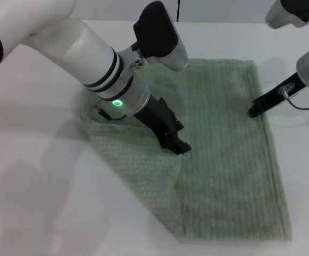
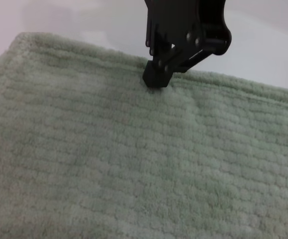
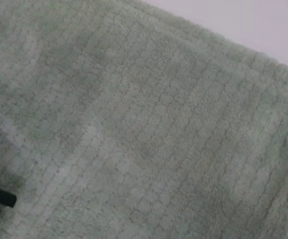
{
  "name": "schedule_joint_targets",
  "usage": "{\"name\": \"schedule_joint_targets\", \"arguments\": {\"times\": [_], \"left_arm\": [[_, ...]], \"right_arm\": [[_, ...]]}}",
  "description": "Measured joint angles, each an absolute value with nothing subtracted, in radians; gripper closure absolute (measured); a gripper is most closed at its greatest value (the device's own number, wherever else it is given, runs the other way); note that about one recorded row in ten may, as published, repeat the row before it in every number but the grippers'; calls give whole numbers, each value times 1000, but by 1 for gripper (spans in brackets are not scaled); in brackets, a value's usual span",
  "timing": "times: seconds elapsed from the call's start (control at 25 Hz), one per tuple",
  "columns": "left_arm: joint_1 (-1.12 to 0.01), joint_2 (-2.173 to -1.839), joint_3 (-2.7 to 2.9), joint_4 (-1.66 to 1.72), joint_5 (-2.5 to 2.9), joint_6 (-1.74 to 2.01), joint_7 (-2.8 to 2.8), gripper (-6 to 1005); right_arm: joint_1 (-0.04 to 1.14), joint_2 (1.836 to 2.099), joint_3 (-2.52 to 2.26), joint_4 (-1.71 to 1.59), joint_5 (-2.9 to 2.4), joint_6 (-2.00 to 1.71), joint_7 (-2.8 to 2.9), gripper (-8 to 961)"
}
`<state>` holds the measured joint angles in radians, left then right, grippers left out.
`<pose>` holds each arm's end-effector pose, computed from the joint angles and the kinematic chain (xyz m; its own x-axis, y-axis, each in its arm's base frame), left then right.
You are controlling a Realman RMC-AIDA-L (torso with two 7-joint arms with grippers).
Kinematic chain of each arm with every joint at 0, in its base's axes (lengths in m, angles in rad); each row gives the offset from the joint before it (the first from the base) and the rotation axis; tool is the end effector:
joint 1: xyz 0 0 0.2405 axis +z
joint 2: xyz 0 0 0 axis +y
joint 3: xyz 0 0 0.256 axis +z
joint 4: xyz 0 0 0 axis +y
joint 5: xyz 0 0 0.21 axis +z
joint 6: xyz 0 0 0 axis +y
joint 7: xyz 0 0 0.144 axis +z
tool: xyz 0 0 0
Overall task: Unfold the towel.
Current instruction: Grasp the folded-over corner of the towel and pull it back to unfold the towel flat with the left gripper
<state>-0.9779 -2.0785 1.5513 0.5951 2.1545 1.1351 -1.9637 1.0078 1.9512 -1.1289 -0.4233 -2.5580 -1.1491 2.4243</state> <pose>-0.1469 0.3868 -0.1062 0.9497 0.2258 -0.2170 0.2062 -0.9724 -0.1094 0.2244 0.4314 -0.0189 0.5961 -0.7939 0.1195 -0.6808 -0.5788 -0.4489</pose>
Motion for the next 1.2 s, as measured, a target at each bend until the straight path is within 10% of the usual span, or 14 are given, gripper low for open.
{"name": "schedule_joint_targets", "arguments": {"times": [1.2], "left_arm": [[-972, -2073, 1551, 604, 2161, 1159, -1972, 935]], "right_arm": [[1005, 1951, -1129, -423, -2560, -1144, 2422, 953]]}}
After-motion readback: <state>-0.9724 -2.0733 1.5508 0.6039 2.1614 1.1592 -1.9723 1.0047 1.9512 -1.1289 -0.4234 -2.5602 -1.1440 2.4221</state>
